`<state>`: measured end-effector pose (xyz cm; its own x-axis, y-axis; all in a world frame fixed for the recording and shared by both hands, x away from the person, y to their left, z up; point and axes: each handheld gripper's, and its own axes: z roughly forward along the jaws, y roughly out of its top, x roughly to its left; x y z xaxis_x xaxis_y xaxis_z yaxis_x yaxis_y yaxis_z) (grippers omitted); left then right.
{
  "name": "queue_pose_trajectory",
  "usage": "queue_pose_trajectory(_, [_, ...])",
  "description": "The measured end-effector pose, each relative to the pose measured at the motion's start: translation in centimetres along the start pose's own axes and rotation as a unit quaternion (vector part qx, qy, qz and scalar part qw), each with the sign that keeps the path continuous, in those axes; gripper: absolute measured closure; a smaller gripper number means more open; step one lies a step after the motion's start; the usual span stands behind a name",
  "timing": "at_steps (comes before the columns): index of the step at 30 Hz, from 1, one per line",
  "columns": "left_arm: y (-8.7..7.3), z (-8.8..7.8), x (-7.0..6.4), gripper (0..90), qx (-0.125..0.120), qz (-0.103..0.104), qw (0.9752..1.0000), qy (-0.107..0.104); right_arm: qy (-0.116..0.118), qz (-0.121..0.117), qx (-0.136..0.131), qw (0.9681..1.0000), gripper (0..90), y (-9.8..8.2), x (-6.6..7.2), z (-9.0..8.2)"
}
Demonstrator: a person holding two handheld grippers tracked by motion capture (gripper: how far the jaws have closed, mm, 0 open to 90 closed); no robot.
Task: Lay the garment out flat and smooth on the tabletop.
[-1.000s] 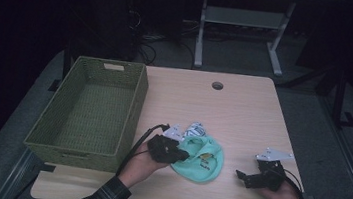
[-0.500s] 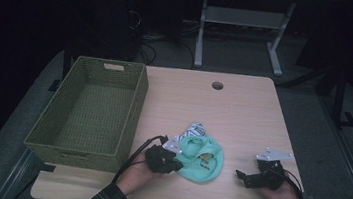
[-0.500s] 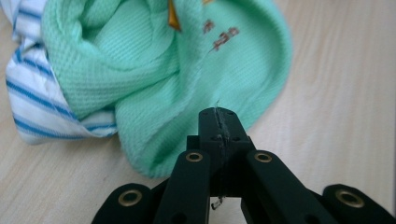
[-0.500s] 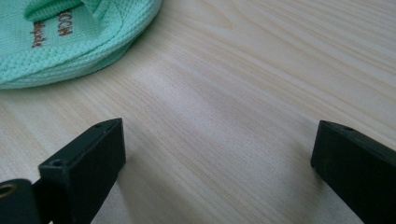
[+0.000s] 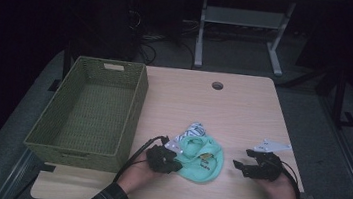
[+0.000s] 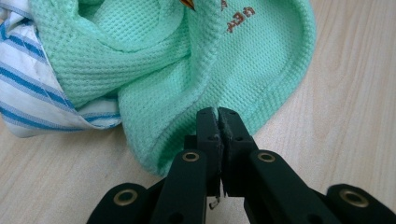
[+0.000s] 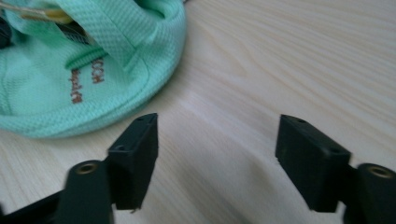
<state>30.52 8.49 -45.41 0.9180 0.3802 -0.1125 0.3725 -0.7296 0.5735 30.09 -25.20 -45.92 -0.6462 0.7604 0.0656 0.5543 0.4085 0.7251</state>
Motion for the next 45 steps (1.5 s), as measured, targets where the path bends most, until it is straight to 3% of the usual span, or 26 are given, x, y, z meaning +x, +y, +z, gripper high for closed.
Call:
queue_pose_trajectory(7, [0.1,0.0,0.1,87.9,0.005,0.0,1.0,-0.003,0.018,-0.016,-0.006,0.9997,45.3,1.7,0.2,0.4])
queue_pose_trajectory(8, [0.1,0.1,0.0,87.9,0.0,-0.01,0.9999,-0.003,0.024,-0.024,-0.01,0.9994,49.6,2.4,0.2,0.6])
queue_pose_trajectory(17, [0.3,0.0,0.2,87.9,0.011,-0.004,0.9999,-0.002,0.061,-0.033,-0.029,0.9972,64.0,5.3,0.5,1.0])
queue_pose_trajectory(26, [0.3,0.0,0.2,87.9,0.013,-0.005,0.9999,-0.002,0.082,-0.044,-0.041,0.9948,69.2,7.8,1.1,1.6])
queue_pose_trajectory(30, [0.3,0.1,0.1,87.9,0.008,-0.015,0.9998,-0.003,0.094,-0.059,-0.046,0.9927,70.7,9.0,1.7,2.1])
queue_pose_trajectory(45, [0.3,0.0,0.3,87.8,0.009,-0.015,0.9998,-0.005,0.129,-0.09,-0.026,0.9872,77.5,12.1,3.5,5.3])
